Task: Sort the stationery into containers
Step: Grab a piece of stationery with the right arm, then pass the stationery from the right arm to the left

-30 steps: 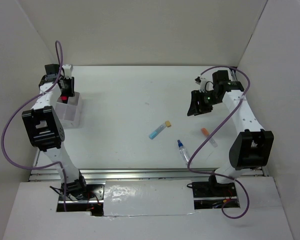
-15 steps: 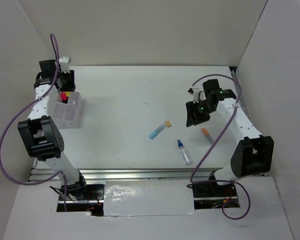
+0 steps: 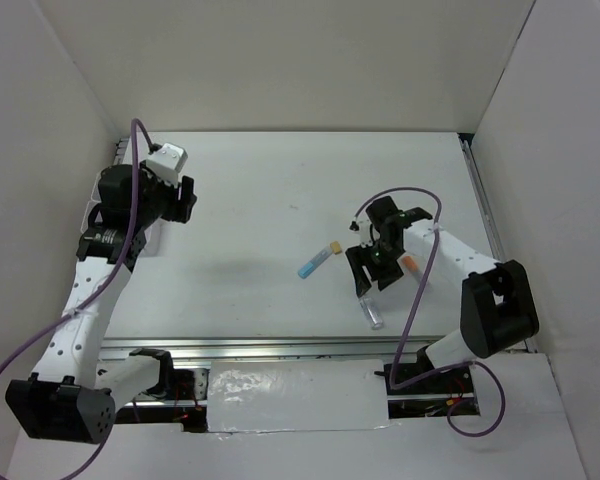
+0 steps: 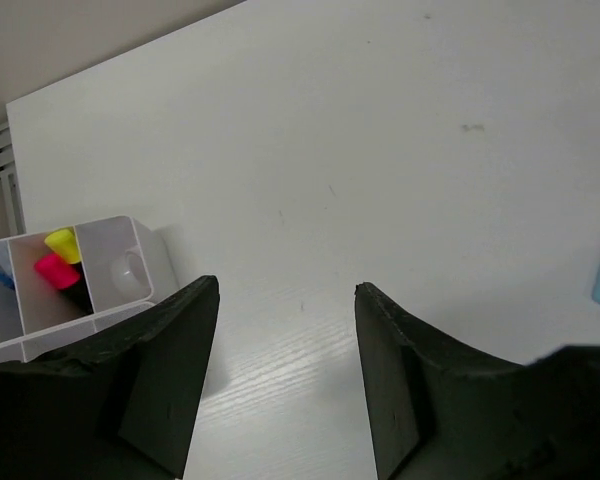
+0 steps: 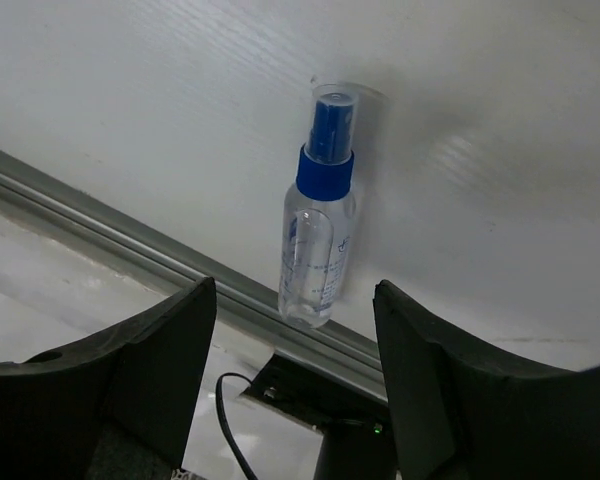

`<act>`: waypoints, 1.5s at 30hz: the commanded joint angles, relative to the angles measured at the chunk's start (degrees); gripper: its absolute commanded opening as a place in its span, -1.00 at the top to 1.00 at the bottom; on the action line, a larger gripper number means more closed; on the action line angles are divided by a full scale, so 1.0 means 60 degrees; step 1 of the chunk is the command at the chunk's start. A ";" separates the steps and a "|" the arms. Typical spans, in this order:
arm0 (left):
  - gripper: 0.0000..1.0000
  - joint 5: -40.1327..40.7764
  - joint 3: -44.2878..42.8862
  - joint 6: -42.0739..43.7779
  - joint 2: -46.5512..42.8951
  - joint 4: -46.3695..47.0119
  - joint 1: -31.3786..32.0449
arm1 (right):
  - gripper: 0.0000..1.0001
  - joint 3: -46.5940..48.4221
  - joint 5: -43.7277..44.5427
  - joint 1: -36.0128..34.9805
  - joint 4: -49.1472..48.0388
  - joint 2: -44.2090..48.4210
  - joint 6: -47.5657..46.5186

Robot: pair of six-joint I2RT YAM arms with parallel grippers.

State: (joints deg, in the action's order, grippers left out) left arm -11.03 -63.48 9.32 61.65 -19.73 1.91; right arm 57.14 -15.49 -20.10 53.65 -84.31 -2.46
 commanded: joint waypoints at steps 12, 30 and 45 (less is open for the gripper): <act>-0.38 0.0300 0.0254 -0.1085 -0.0680 -0.0008 0.0546 | -0.34 0.0085 0.0061 -0.0619 -0.0431 -0.2192 0.0395; -0.33 -0.5186 0.1644 -0.2973 -0.1747 0.1379 -0.0579 | 0.98 0.1735 -0.1298 -0.1294 -0.0080 -0.1493 -0.0450; -0.32 -0.8432 0.2817 -0.7074 -0.1897 0.5044 0.0398 | 1.00 0.4259 -0.4129 -0.3561 -0.1206 0.0385 -0.1700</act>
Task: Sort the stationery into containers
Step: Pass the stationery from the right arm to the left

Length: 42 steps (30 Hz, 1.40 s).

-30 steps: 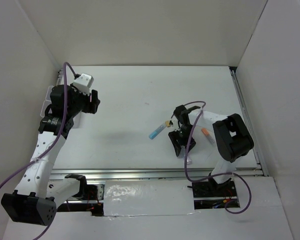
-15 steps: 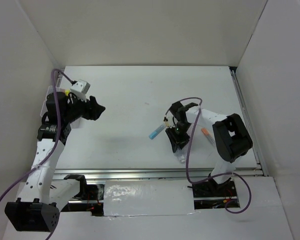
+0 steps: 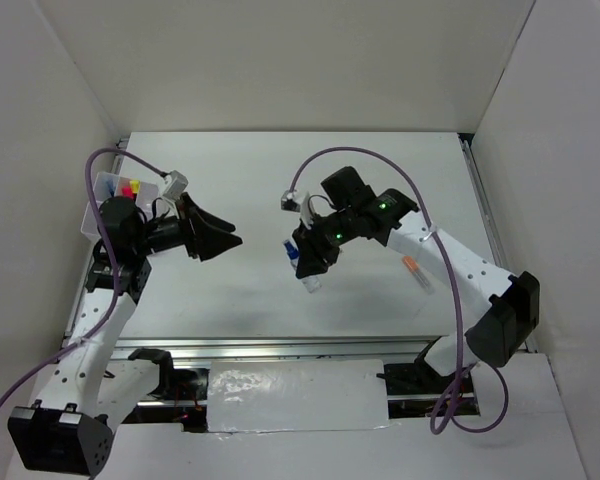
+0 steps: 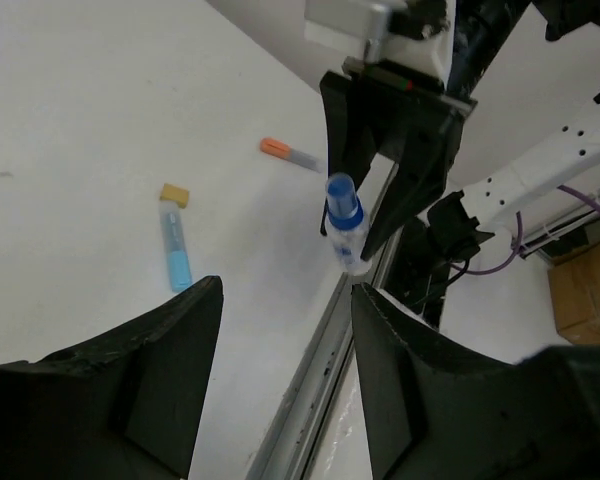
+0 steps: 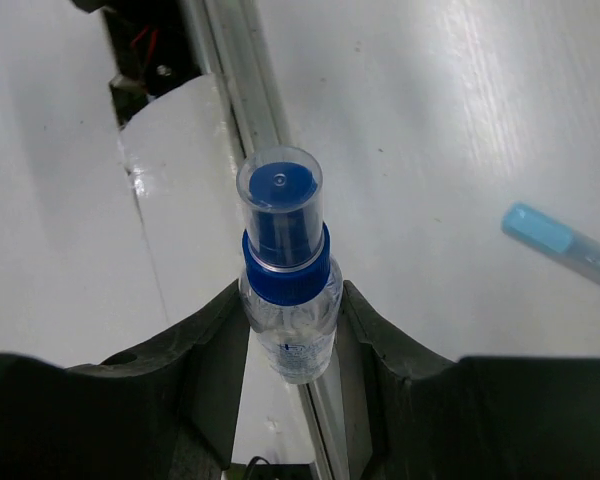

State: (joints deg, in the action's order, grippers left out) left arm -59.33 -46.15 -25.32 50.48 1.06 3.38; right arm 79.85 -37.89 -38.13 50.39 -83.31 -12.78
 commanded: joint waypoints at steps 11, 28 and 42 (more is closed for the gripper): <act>-0.32 -0.0057 -0.0306 -0.1565 0.0434 0.1624 0.0697 | 1.00 0.1822 0.0148 -0.1643 -0.0738 -0.0529 0.0649; -0.31 -0.0952 -0.0277 -0.1376 0.0903 0.2124 0.1253 | 1.00 0.2657 -0.0160 -0.1614 -0.0415 -0.1379 0.0767; 0.09 -0.0717 -0.0292 -0.0804 0.0948 0.1581 0.1254 | 1.00 0.2877 -0.0058 -0.1804 -0.0313 -0.1569 0.0854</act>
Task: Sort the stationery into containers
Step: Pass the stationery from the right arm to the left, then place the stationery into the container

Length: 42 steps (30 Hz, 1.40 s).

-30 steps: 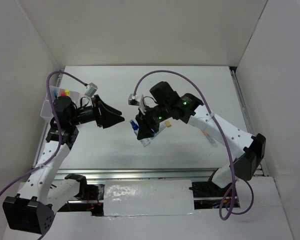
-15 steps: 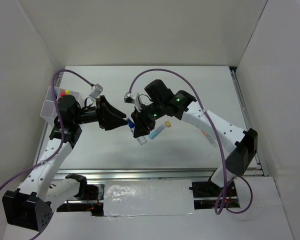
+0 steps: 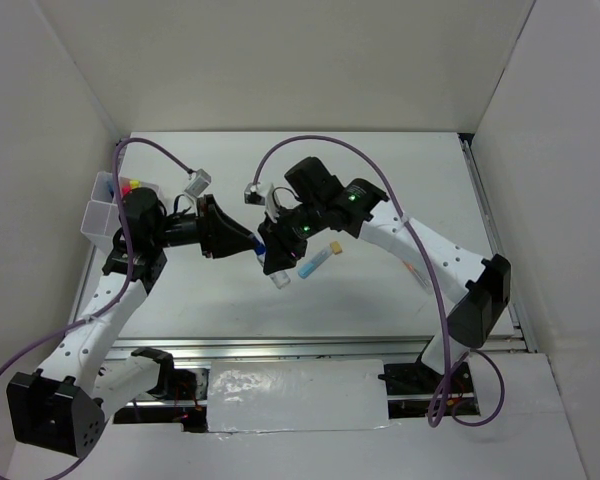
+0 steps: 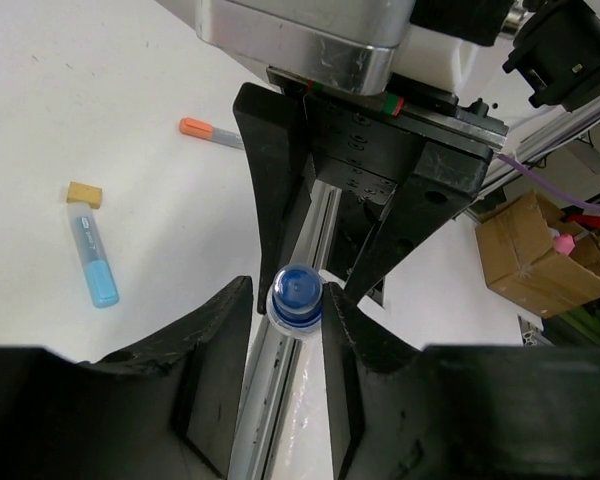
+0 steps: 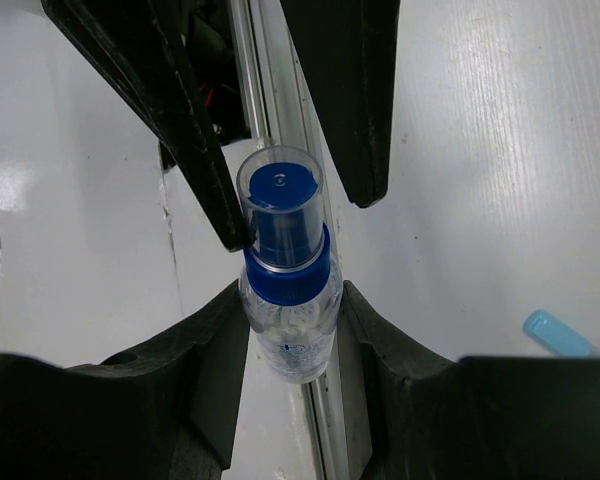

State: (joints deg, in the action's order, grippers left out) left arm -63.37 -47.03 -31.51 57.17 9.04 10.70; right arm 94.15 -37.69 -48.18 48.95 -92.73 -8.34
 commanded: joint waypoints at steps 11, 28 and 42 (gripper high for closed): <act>0.56 -0.0116 -0.0190 0.0065 -0.0153 0.0267 0.0033 | 1.00 0.0671 -0.0017 -0.0129 -0.0058 -0.0131 0.0306; 1.00 0.1465 -0.1390 0.2100 -0.0431 -0.3101 -0.2101 | -0.66 0.0101 0.0671 0.0925 -0.0247 0.0703 0.0906; 1.00 0.2124 -0.6545 0.7579 0.3226 -0.7437 -0.9545 | -0.63 -0.1818 0.3132 0.2024 -0.1052 0.1348 0.0847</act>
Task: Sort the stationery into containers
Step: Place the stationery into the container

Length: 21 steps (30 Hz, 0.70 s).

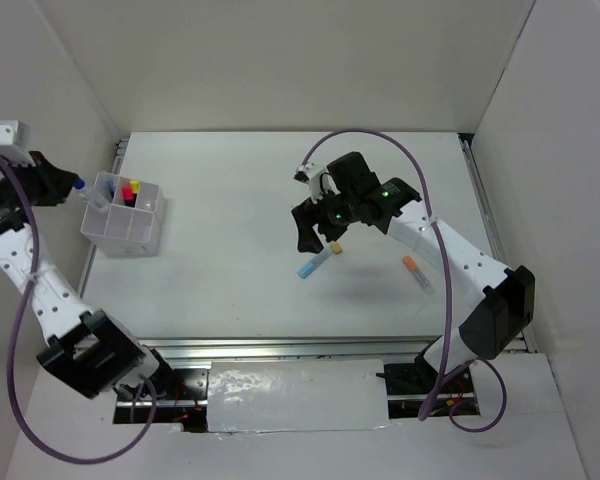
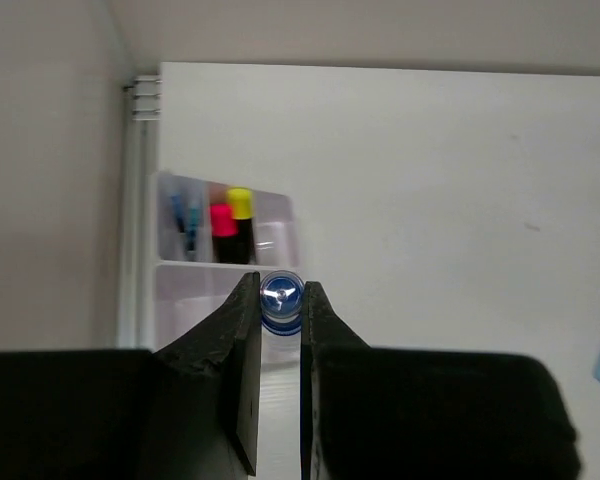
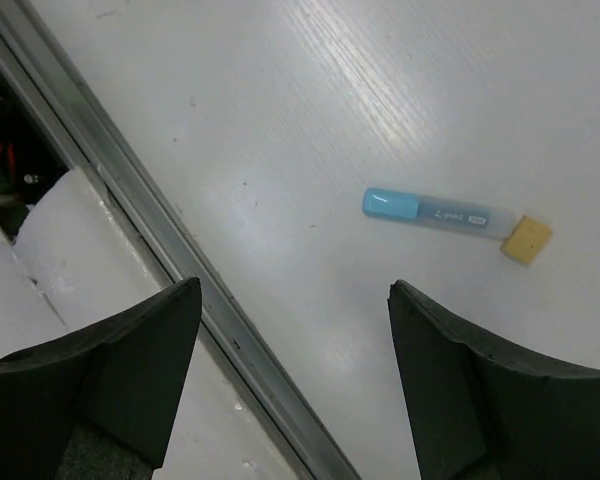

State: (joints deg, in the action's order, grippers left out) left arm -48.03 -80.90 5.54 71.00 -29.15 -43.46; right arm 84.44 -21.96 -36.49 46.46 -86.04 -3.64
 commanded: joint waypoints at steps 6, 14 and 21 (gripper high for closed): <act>1.00 0.0285 -0.1398 0.1787 0.1802 -0.0636 -0.0842 | -0.63 -0.0583 0.0657 0.0178 -0.1122 0.0190 0.0182; 1.00 -0.0067 -0.2073 0.2196 0.2975 -0.1529 -0.0593 | -0.61 -0.0290 0.0832 0.0456 -0.0946 -0.0133 0.0123; 1.00 0.0431 -0.1633 0.2372 0.3268 -0.0928 -0.0330 | -0.61 -0.0554 0.0905 0.0647 -0.1298 -0.0059 0.0196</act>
State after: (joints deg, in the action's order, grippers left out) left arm -44.91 -90.30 17.93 89.89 -37.32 -45.87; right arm 80.99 -17.32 -33.19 42.09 -86.78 -2.81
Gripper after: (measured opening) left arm 0.233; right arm 0.807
